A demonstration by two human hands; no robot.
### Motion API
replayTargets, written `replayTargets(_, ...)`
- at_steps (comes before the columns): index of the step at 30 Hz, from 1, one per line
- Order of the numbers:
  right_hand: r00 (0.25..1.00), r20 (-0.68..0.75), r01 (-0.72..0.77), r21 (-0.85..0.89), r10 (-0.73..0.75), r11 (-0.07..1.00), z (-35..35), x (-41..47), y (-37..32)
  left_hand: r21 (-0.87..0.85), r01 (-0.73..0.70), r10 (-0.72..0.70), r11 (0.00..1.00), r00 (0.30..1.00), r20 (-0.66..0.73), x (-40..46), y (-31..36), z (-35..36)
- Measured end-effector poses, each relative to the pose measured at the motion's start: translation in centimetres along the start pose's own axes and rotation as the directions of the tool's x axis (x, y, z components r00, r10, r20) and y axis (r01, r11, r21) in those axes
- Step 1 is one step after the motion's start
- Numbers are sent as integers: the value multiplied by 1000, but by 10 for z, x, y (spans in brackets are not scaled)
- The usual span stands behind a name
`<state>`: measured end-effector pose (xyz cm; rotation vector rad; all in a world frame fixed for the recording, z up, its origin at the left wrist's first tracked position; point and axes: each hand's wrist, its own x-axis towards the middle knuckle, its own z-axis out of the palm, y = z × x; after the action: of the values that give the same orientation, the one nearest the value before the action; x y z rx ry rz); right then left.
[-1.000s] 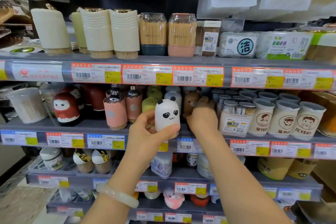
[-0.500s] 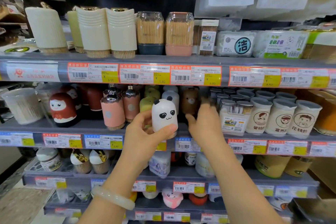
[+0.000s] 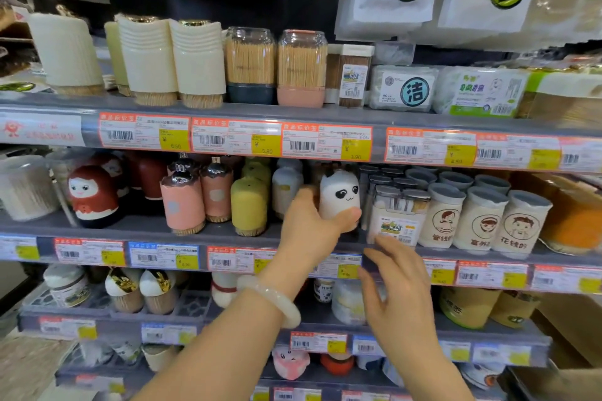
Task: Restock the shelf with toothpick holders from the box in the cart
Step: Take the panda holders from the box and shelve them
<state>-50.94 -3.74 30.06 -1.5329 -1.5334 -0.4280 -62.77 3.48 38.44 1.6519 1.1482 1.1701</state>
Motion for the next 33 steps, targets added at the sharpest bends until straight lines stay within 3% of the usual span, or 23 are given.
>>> replayTargets(5,999,49,21,28,-22,999,2,-4,7,316,-41,47,948,999,-12,11,-2,14)
replayTargets(11,996,89,-8,60,3,998,4,-7,11,566,41,-7,823,998,-63,10,-5,17)
replayTargets(33,992,111,49,133,-64,990,2,-8,19,603,64,19,795,991,-130,23,-4,26)
